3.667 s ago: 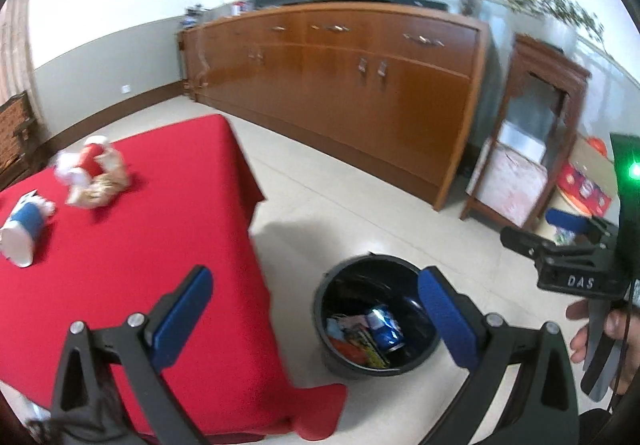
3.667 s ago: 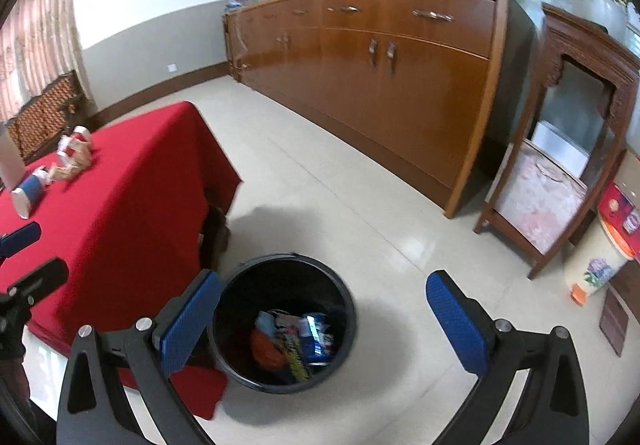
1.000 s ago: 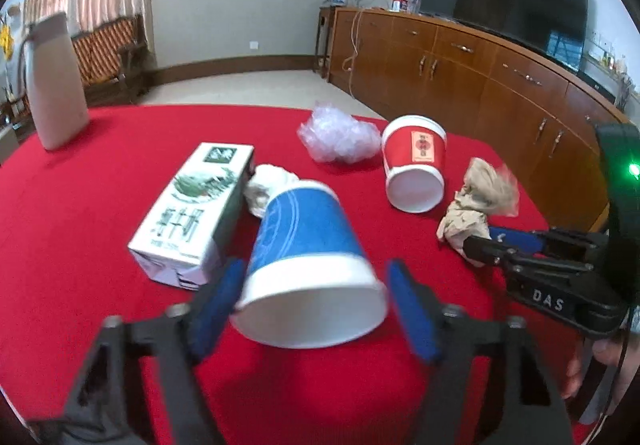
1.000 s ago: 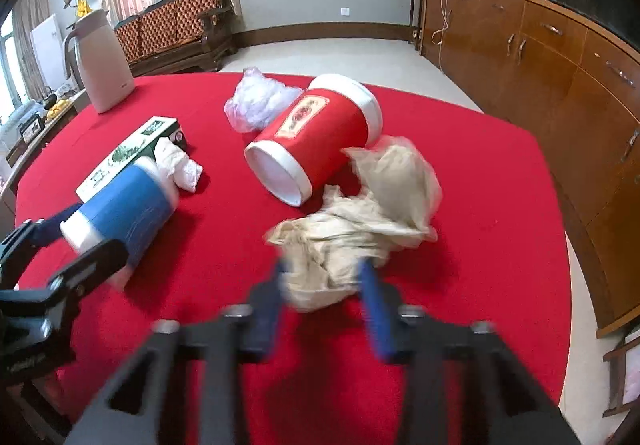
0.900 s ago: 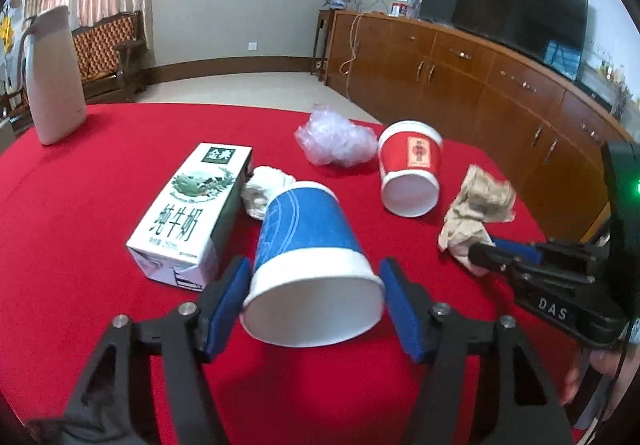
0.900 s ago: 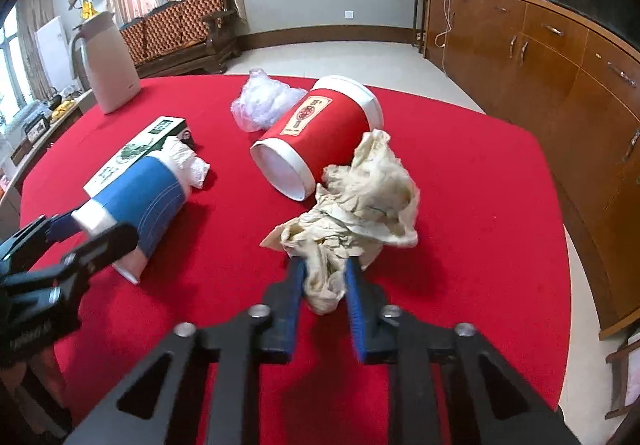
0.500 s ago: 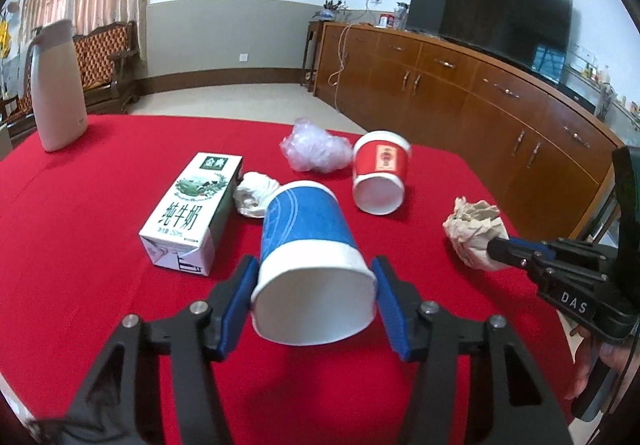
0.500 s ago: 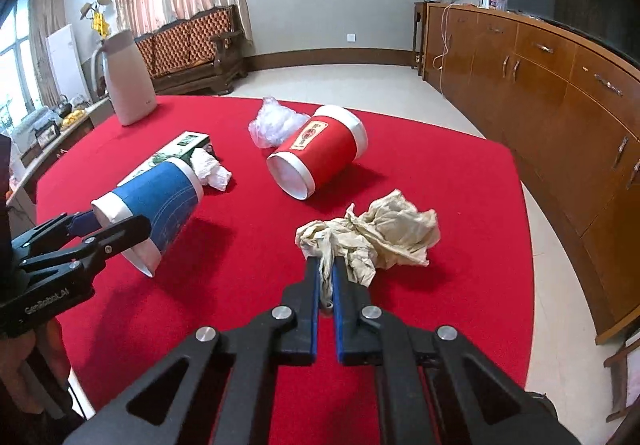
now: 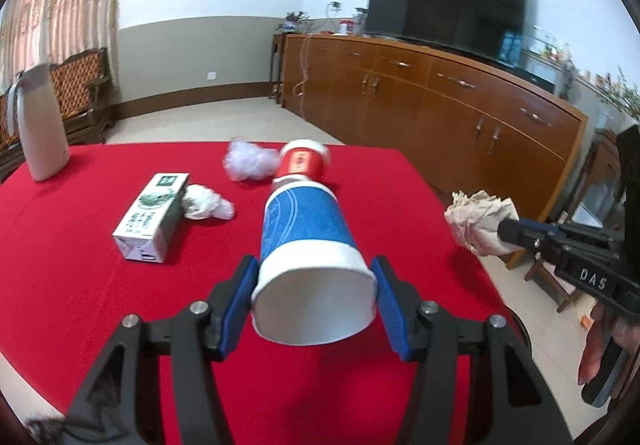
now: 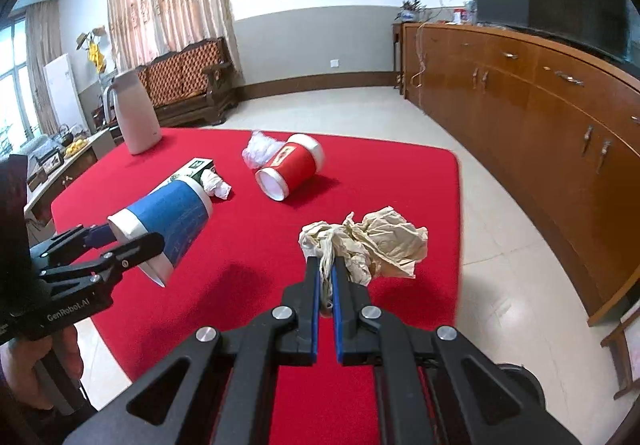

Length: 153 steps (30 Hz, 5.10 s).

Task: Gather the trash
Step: 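Carry the paper cup and crumpled paper over the black bucket, then open both tools to drop the cup and paper into the bucket, then move both tools back toward the table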

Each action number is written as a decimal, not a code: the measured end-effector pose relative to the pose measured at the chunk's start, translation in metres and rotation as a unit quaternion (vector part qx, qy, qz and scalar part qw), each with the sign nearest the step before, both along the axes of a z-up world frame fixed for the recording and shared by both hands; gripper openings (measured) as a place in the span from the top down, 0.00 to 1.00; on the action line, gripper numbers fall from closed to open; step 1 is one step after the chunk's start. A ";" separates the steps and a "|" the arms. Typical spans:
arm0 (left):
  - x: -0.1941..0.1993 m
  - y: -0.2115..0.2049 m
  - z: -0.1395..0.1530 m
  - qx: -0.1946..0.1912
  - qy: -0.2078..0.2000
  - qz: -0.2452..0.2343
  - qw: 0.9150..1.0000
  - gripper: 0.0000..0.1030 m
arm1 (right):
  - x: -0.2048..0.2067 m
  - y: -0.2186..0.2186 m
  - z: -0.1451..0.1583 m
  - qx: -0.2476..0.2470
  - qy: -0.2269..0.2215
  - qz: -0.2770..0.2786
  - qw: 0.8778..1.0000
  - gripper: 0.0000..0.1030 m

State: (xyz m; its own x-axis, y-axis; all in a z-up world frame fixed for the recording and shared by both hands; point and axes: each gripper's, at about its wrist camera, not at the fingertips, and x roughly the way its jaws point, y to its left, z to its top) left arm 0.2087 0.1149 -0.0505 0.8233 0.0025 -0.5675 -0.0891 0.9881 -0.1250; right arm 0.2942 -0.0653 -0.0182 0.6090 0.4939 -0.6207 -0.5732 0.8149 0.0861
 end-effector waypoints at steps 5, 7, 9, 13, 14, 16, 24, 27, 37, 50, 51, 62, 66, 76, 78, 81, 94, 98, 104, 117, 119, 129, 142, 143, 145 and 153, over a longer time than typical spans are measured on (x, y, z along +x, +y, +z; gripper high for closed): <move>-0.009 -0.035 0.008 0.009 -0.006 -0.027 1.000 0.43 | -0.018 -0.048 0.008 0.002 -0.007 -0.025 1.000 0.95; -0.012 -0.048 0.010 0.013 -0.008 -0.037 0.999 0.43 | -0.023 -0.066 0.009 0.001 -0.008 -0.034 0.999 0.95; -0.015 -0.062 0.013 0.015 -0.010 -0.047 0.999 0.43 | -0.029 -0.086 0.011 -0.001 -0.009 -0.043 0.999 0.95; -0.018 -0.089 0.017 0.019 -0.013 -0.068 0.997 0.43 | -0.037 -0.121 0.013 -0.001 -0.010 -0.063 0.998 0.95; -0.018 -0.094 0.018 0.019 -0.013 -0.071 0.997 0.43 | -0.039 -0.129 0.013 -0.001 -0.010 -0.068 0.998 0.95; -0.019 -0.107 0.019 0.021 -0.013 -0.081 0.996 0.43 | -0.041 -0.144 0.013 0.001 -0.009 -0.076 0.997 0.95; -0.016 -0.154 0.017 0.028 -0.009 -0.118 0.993 0.43 | -0.051 -0.198 0.007 0.005 -0.002 -0.104 0.995 0.95; -0.015 -0.172 0.016 0.027 -0.006 -0.132 0.991 0.43 | -0.054 -0.215 0.000 -0.002 0.004 -0.113 0.994 0.95; -0.005 -0.242 0.003 0.017 0.015 -0.190 0.982 0.43 | -0.062 -0.269 -0.023 -0.003 0.022 -0.140 0.990 0.95; 0.019 -0.302 -0.054 0.012 0.093 -0.220 0.971 0.43 | -0.047 -0.301 -0.105 -0.031 0.079 -0.105 0.991 0.95; 0.021 -0.305 -0.061 0.010 0.102 -0.220 0.970 0.43 | -0.045 -0.301 -0.112 -0.033 0.085 -0.099 0.991 0.95; 0.054 -0.318 -0.119 0.015 0.167 -0.215 0.962 0.41 | -0.006 -0.290 -0.193 -0.080 0.167 -0.036 0.982 0.94; 0.066 -0.323 -0.139 0.024 0.202 -0.211 0.956 0.23 | 0.006 -0.303 -0.219 -0.120 0.175 -0.074 0.974 0.36; 0.048 -0.329 -0.140 0.059 0.196 -0.193 0.959 0.00 | 0.011 -0.366 -0.217 -0.105 0.178 -0.199 0.958 0.00; 0.049 -0.327 -0.137 0.061 0.190 -0.190 0.961 0.00 | 0.010 -0.371 -0.212 -0.104 0.169 -0.216 0.956 0.00; 0.052 -0.327 -0.131 0.057 0.181 -0.188 0.964 0.00 | 0.007 -0.380 -0.206 -0.090 0.164 -0.233 0.954 0.00; 0.041 -0.314 -0.055 0.056 0.099 -0.173 0.978 0.00 | -0.017 -0.363 -0.129 -0.065 0.082 -0.274 0.956 0.00; 0.037 -0.306 -0.046 0.053 0.089 -0.167 0.980 0.00 | -0.025 -0.353 -0.115 -0.064 0.073 -0.269 0.958 0.00; 0.027 -0.288 -0.036 0.056 0.073 -0.148 0.985 0.00 | -0.033 -0.333 -0.093 -0.060 0.053 -0.255 0.964 0.00; 0.003 -0.212 -0.002 0.064 0.029 -0.082 0.994 0.00 | -0.044 -0.251 -0.035 -0.023 0.000 -0.192 0.981 0.00; -0.003 -0.186 0.004 0.055 0.021 -0.063 0.996 0.00 | -0.047 -0.228 -0.027 -0.006 -0.016 -0.174 0.985 0.00; -0.036 -0.042 0.007 0.054 0.016 0.066 0.996 0.00 | -0.042 -0.086 -0.015 -0.035 -0.009 -0.069 0.997 0.00; -0.041 0.087 0.001 0.065 0.016 0.167 0.984 0.00 | -0.020 0.063 -0.006 -0.052 -0.021 -0.029 0.998 0.00; -0.040 0.091 -0.001 0.064 0.017 0.168 0.983 0.00 | -0.018 0.072 -0.007 -0.052 -0.020 -0.026 0.998 0.00; -0.038 0.100 -0.004 0.060 0.018 0.170 0.983 0.00 | -0.016 0.084 -0.008 -0.051 -0.018 -0.020 0.998 0.00; -0.019 0.120 -0.018 0.058 0.029 0.161 0.985 0.01 | 0.003 0.125 -0.013 -0.057 -0.022 0.002 0.998 0.00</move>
State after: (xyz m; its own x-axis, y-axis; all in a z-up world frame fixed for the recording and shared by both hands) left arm 0.1895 0.2347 -0.0687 0.7352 0.3258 -0.5945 -0.4035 0.9150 0.0025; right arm 0.2970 0.0592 -0.0309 0.6346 0.4238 -0.6463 -0.5779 0.8154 -0.0327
